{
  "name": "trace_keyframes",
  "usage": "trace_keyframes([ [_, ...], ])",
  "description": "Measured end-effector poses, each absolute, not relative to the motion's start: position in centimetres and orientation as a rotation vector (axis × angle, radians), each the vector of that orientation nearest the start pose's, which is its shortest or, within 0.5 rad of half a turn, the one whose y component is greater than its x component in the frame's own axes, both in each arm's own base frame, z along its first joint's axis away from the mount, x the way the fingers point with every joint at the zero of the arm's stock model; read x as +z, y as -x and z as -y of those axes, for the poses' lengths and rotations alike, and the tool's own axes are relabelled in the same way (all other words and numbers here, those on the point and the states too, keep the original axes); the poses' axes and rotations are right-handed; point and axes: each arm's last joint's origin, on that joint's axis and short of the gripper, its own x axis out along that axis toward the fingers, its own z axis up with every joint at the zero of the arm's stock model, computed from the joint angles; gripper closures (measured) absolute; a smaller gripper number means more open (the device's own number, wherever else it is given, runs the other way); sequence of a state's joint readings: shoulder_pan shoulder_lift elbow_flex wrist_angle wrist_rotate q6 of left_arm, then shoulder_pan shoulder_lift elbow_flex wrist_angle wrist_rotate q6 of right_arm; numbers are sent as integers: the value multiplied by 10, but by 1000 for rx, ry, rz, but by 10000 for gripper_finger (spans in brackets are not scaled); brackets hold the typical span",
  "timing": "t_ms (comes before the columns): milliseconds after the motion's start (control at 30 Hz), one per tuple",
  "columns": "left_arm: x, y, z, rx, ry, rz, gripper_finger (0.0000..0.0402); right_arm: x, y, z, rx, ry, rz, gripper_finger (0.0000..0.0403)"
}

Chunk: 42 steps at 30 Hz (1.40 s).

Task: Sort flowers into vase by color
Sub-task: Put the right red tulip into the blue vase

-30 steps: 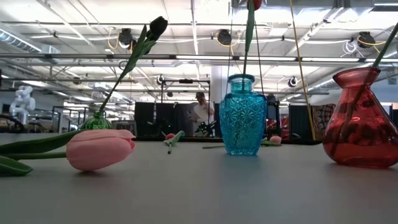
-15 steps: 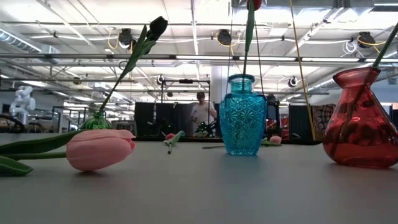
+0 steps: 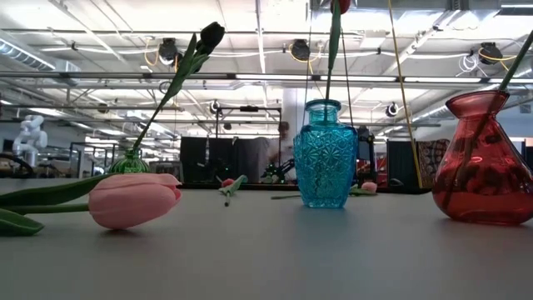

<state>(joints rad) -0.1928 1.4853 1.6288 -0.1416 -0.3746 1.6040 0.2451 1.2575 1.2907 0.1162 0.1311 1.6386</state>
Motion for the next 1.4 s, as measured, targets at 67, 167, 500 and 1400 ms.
trace_keyframes([
  [67,459,-325,53,136,-1600,-144,311,437,-269,-65,216,-1661,11,403],
  [167,457,-327,53,129,-1602,-147,311,437,-269,-66,224,-1660,3,403],
  [500,452,-337,55,134,-1600,-133,311,437,-269,-66,234,-1657,-10,403],
  [1400,459,-336,54,279,-1415,-134,397,439,-268,-63,219,-1455,33,343],
])
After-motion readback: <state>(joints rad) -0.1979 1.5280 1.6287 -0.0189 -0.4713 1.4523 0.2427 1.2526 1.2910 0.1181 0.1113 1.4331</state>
